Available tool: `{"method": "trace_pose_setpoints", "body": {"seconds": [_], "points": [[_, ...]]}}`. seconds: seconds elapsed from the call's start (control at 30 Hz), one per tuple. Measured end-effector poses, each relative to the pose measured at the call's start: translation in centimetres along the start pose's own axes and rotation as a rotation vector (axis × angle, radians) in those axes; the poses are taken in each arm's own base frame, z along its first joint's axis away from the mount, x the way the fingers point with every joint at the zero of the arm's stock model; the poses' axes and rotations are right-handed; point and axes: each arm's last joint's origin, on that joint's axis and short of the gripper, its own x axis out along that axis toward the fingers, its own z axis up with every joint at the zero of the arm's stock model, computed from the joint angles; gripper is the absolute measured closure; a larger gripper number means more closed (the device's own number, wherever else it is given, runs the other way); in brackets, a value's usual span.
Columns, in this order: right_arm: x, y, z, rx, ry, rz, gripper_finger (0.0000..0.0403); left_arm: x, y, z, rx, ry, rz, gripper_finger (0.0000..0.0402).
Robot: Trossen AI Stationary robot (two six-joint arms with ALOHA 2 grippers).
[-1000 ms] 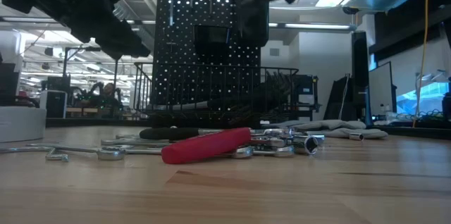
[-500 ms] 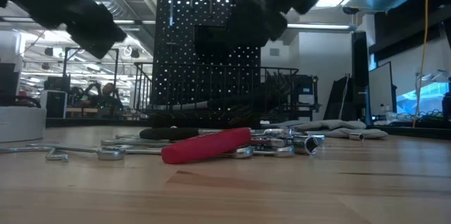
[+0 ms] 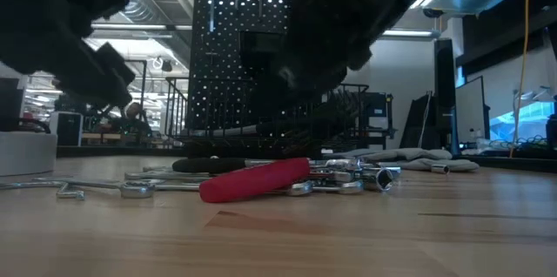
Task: Hang tools onto peg board
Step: Put the black slip-joint pliers into the right black bin on the peg board
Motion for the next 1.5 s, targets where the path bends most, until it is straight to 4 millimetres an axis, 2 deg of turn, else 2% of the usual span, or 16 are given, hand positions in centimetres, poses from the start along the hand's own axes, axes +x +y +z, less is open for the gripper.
{"method": "trace_pose_setpoints", "body": {"seconds": [0.37,1.03,1.13,1.33,1.5], "points": [[2.6,-0.2,-2.3,0.037,0.088,-0.045,0.0205,0.8,0.2,-1.3,-0.037,0.067,0.035,0.0247],[2.7,-1.1,-3.2,0.039,0.141,-0.155,0.0207,0.8,0.1,-1.3,-0.03,0.067,0.028,0.0247],[2.7,-1.1,-3.2,0.038,0.147,-0.156,0.0225,0.8,0.1,-1.3,-0.03,0.067,0.027,0.0247],[2.6,-1.1,-3.3,0.032,0.16,-0.162,0.0286,0.8,0.1,-1.3,-0.033,0.067,0.028,0.0247],[2.6,-1.1,-3.3,0.032,0.16,-0.163,0.0287,0.8,0.1,-1.3,-0.033,0.067,0.028,0.0247]]}}
